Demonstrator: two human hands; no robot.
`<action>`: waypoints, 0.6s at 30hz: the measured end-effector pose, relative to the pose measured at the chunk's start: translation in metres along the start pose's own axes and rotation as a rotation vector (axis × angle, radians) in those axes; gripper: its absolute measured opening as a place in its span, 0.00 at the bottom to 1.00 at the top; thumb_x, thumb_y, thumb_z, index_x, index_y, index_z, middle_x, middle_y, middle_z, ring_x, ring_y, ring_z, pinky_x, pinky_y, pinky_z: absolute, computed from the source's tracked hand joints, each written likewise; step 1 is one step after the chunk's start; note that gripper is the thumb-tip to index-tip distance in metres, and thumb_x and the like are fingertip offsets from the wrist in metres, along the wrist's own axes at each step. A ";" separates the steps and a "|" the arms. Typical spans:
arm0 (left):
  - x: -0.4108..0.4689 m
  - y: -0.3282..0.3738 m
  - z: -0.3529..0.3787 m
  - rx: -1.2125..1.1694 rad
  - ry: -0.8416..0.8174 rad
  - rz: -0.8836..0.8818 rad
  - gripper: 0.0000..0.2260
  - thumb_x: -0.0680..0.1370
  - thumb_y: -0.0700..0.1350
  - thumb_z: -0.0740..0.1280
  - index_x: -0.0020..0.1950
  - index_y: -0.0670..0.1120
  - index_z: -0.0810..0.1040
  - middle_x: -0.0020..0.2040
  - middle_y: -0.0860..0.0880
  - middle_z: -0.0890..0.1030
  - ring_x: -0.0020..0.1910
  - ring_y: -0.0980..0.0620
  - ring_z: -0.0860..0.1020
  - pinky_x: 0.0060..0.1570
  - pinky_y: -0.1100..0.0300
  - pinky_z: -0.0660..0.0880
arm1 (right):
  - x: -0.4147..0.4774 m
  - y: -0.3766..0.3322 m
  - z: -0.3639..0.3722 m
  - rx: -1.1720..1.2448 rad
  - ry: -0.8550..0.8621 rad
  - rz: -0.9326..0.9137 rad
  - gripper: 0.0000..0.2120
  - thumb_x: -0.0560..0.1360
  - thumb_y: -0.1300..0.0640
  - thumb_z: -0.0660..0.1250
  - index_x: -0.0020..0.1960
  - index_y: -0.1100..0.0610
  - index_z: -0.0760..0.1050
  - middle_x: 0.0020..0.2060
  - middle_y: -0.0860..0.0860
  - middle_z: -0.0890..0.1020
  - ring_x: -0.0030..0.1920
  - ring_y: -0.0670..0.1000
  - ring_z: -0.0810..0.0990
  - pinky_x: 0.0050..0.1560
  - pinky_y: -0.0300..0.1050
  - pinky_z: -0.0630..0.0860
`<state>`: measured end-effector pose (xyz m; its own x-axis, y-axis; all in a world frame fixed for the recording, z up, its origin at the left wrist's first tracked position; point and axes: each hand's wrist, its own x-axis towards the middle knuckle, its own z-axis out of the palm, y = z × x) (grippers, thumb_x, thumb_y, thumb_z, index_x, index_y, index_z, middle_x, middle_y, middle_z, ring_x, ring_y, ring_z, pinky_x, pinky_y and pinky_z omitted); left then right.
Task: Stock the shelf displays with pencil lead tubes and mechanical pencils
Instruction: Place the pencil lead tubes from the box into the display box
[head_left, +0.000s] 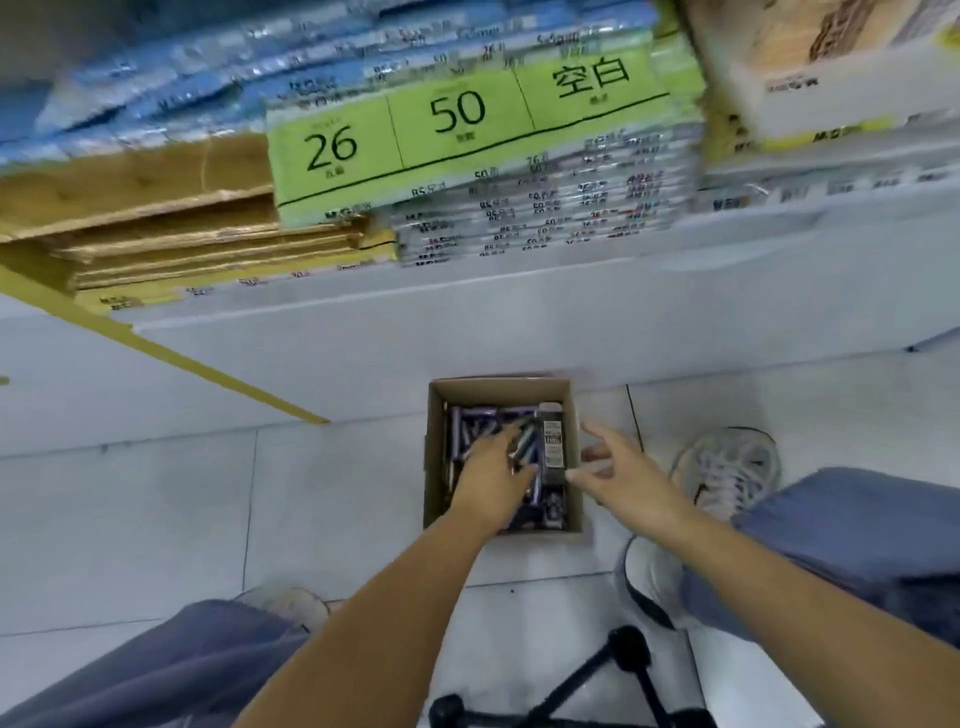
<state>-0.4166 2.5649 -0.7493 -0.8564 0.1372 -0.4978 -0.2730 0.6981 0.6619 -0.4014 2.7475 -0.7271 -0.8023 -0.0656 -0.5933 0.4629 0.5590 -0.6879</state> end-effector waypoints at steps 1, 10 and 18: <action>0.008 -0.001 0.006 -0.019 -0.023 -0.021 0.22 0.79 0.44 0.69 0.73 0.44 0.71 0.68 0.45 0.77 0.66 0.46 0.75 0.60 0.66 0.66 | 0.002 0.003 0.002 0.027 -0.014 0.018 0.33 0.74 0.49 0.70 0.75 0.45 0.59 0.58 0.49 0.75 0.51 0.47 0.79 0.55 0.48 0.77; 0.052 0.000 0.036 -0.302 -0.088 -0.169 0.21 0.78 0.42 0.70 0.71 0.46 0.73 0.62 0.51 0.80 0.60 0.51 0.78 0.59 0.58 0.73 | 0.007 0.005 -0.002 0.262 -0.119 0.107 0.30 0.76 0.54 0.70 0.73 0.41 0.62 0.58 0.50 0.75 0.52 0.51 0.81 0.50 0.47 0.81; 0.062 0.003 0.038 -0.373 -0.111 -0.245 0.16 0.77 0.37 0.69 0.64 0.46 0.80 0.58 0.47 0.84 0.55 0.49 0.81 0.55 0.58 0.77 | 0.006 0.010 -0.004 0.313 -0.139 0.097 0.30 0.75 0.54 0.70 0.73 0.40 0.62 0.59 0.48 0.75 0.52 0.50 0.81 0.48 0.43 0.81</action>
<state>-0.4534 2.6023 -0.7995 -0.7002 0.0883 -0.7085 -0.6184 0.4210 0.6636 -0.4029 2.7565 -0.7356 -0.6996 -0.1486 -0.6989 0.6449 0.2897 -0.7072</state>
